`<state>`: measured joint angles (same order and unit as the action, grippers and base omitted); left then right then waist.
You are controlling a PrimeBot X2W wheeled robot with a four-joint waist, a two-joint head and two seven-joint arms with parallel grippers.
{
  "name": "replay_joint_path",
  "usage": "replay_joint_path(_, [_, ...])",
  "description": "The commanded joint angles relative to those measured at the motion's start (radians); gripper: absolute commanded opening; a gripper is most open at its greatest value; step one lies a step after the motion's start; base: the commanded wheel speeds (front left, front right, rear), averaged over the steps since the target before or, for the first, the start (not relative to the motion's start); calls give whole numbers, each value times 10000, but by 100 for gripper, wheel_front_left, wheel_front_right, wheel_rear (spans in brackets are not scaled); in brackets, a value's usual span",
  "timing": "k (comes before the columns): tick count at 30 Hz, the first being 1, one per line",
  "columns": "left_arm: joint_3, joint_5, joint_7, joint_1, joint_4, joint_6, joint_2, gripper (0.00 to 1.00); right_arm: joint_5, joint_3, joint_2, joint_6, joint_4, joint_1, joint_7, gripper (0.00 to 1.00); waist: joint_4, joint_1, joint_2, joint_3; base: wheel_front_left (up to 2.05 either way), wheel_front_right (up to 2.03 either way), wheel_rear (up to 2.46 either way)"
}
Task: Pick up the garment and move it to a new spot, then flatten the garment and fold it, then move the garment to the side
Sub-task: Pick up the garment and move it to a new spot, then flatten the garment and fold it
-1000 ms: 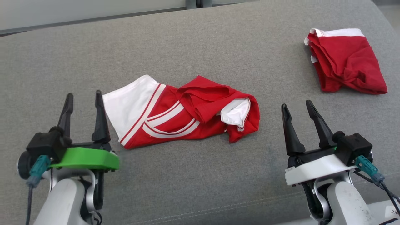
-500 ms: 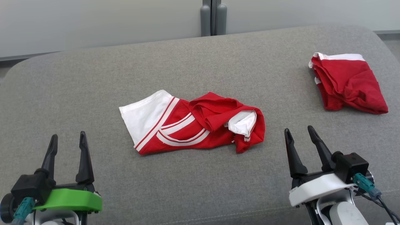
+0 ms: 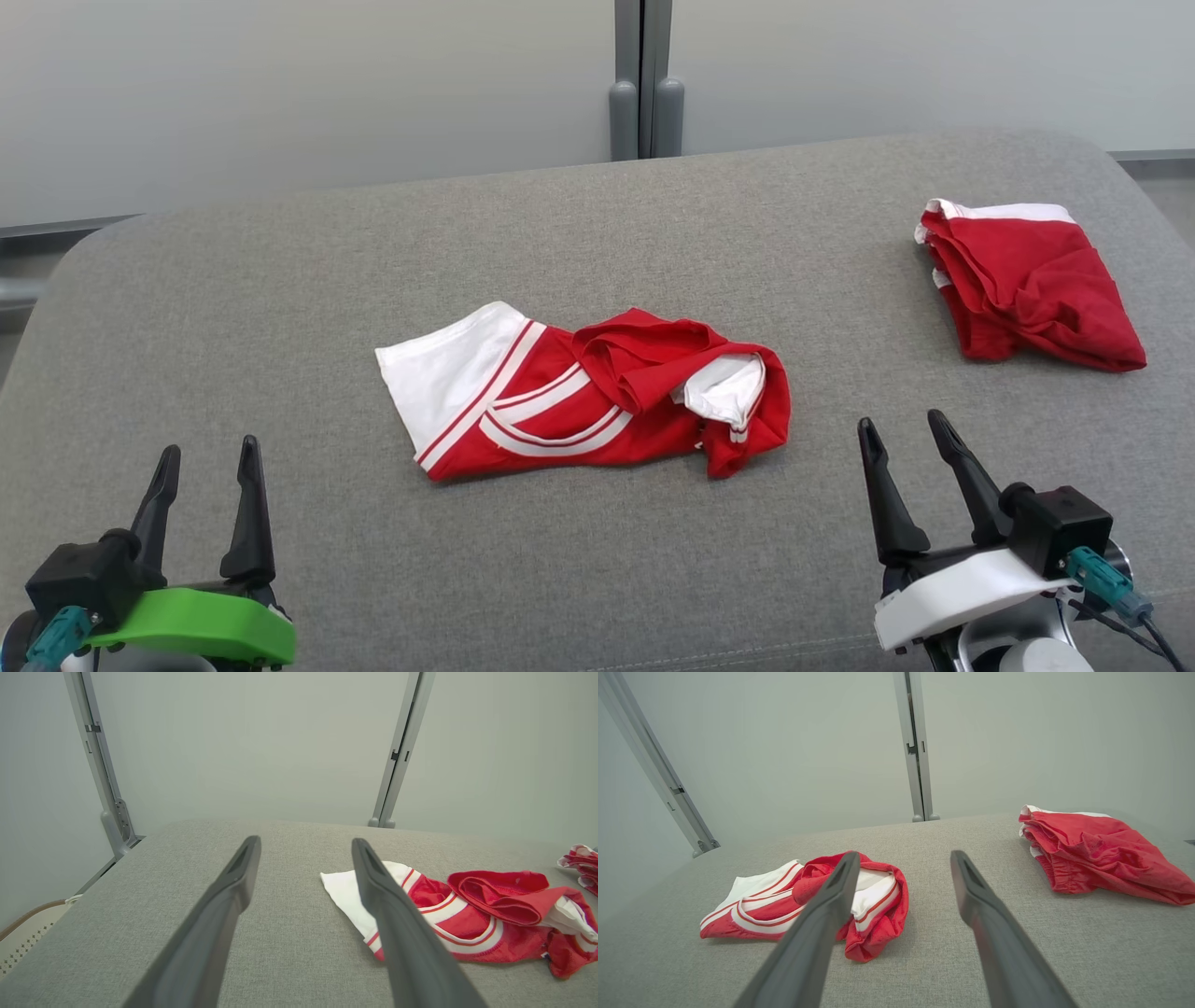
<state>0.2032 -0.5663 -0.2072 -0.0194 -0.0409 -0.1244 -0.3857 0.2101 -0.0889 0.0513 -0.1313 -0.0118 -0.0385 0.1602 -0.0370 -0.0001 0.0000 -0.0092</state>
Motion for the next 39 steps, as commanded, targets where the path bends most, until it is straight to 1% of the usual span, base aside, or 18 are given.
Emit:
replay_joint_path(1, [-3, -39, 10, -89, -49, 12, -51, 100, -50, 4, 11, 11, 92, -135, -39, 100, 8, 1, 0, 10, 0, 0, 0])
replay_joint_path(8, [84, -60, 25, -25, -64, -61, 22, 100, 39, 21, 8, 11, 200, -152, -105, 100, 43, 1, 0, 57, 0, 0, 0])
replay_joint_path(14, [120, 8, 41, 236, -18, -95, 36, 100, -146, -210, 43, 11, 244, 76, -357, 100, 170, 1, 0, 249, 0, 0, 0])
replay_joint_path(15, [146, 37, 36, 296, -3, -98, 47, 100, -177, -330, 137, 11, 212, 150, -488, 100, 225, 1, 0, 309, 0, 0, 0])
replay_joint_path(18, [258, 85, 38, 476, 13, -91, 123, 100, -299, -808, 471, 11, 85, 510, -891, 100, 446, 1, 0, 530, 0, 0, 0])
replay_joint_path(23, [487, 184, 0, 860, -136, -18, 309, 100, -582, -1933, 1397, 11, -208, 1492, -1497, 100, 913, 1, 0, 981, 0, 0, 0])
replay_joint_path(29, [729, 261, -84, 1412, -353, 115, 508, 100, -641, -3427, 2581, 13, -752, 3097, -2279, 100, 1509, 1, 0, 1540, 0, 0, 0])
replay_joint_path(33, [840, 271, -181, 1715, -556, 203, 711, 100, -585, -4438, 3217, 13, -1268, 4248, -2816, 100, 1810, 1, 0, 1817, 0, 0, 0])
replay_joint_path(39, [1010, 345, -353, 2135, -886, 381, 1017, 100, -373, -5974, 3891, 14, -2097, 5746, -3641, 100, 2181, 1, 0, 2160, 0, 0, 0])
